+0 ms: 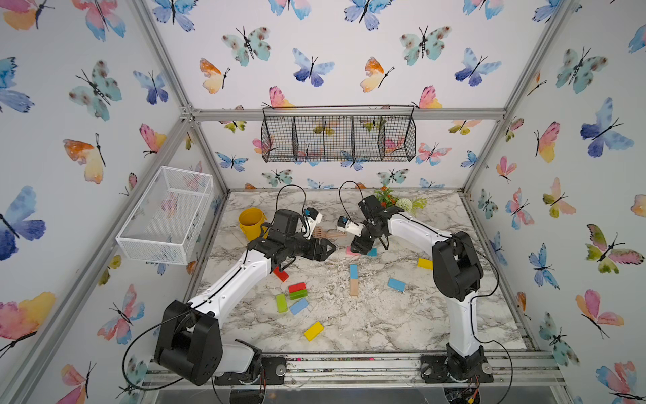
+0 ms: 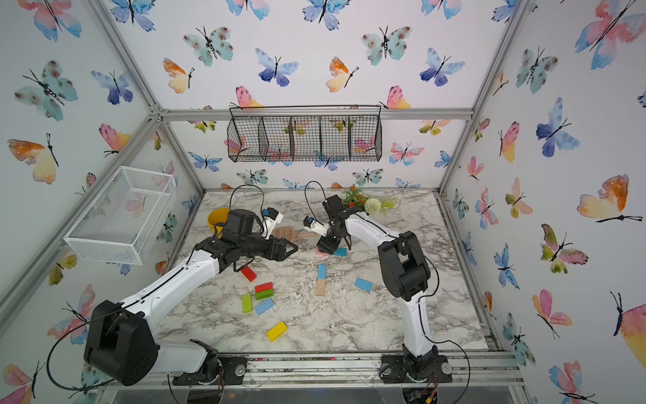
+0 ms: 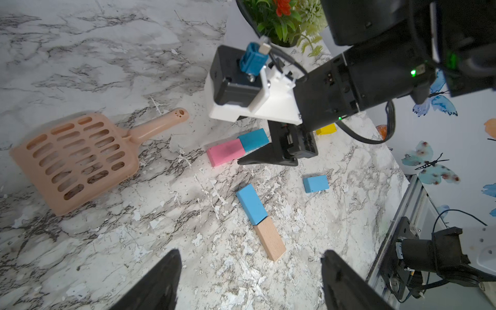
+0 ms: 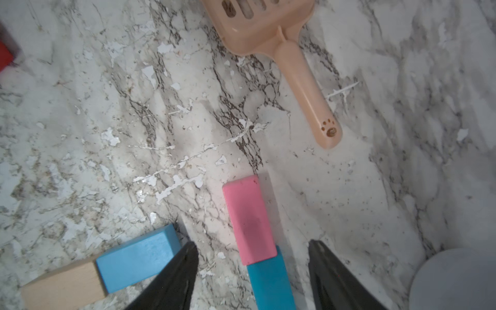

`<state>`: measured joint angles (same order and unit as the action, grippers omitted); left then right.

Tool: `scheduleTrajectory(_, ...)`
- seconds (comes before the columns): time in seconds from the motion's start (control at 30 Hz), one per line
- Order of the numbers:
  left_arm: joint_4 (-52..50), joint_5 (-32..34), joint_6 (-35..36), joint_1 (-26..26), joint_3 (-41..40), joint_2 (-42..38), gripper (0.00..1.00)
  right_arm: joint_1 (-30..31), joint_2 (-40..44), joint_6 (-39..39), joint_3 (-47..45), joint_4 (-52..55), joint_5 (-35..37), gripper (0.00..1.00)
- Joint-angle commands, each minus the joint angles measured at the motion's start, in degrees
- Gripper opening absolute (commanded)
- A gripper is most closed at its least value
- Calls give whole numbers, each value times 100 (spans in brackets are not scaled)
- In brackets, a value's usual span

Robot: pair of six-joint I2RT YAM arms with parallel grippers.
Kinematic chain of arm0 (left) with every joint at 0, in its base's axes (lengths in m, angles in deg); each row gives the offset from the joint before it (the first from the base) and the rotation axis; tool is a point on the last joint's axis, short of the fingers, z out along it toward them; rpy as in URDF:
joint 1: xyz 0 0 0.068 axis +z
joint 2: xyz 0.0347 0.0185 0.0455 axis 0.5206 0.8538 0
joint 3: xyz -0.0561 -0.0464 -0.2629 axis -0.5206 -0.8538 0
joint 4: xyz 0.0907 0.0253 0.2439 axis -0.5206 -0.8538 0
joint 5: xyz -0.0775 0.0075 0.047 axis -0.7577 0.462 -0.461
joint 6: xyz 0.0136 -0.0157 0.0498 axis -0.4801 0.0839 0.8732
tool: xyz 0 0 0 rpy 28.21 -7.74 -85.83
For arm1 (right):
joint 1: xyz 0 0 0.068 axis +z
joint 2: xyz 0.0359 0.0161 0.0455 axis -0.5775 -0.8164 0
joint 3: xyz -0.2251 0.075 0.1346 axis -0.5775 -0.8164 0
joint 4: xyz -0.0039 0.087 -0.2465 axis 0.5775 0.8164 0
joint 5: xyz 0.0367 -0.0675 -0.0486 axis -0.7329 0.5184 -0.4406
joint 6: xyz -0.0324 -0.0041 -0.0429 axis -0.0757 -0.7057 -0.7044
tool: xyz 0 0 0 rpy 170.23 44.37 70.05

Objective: Assemble the letter c with building blocks
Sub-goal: Pick up the building block from the center of the board.

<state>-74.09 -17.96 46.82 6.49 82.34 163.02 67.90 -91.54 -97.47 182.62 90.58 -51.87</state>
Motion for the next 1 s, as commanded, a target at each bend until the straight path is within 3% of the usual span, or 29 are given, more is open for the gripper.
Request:
scheduleTrajectory(0.0,-91,-108,3,-25,70,-45,83,-50,-252,-470,204,584,-58,66)
scheduleTrajectory(0.13,-79,-139,-4,-34,61,-37,83,-87,-383,-474,215,474,-166,57)
scheduleTrajectory(0.37,-78,-141,0,-34,62,7,83,-87,-613,-476,284,567,-255,62)
scheduleTrajectory(0.83,-78,-209,30,-25,104,80,82,-89,-639,-612,189,555,-342,41)
scheduleTrajectory(0.97,-75,-201,30,-27,105,103,82,-89,-639,-596,141,516,-263,40)
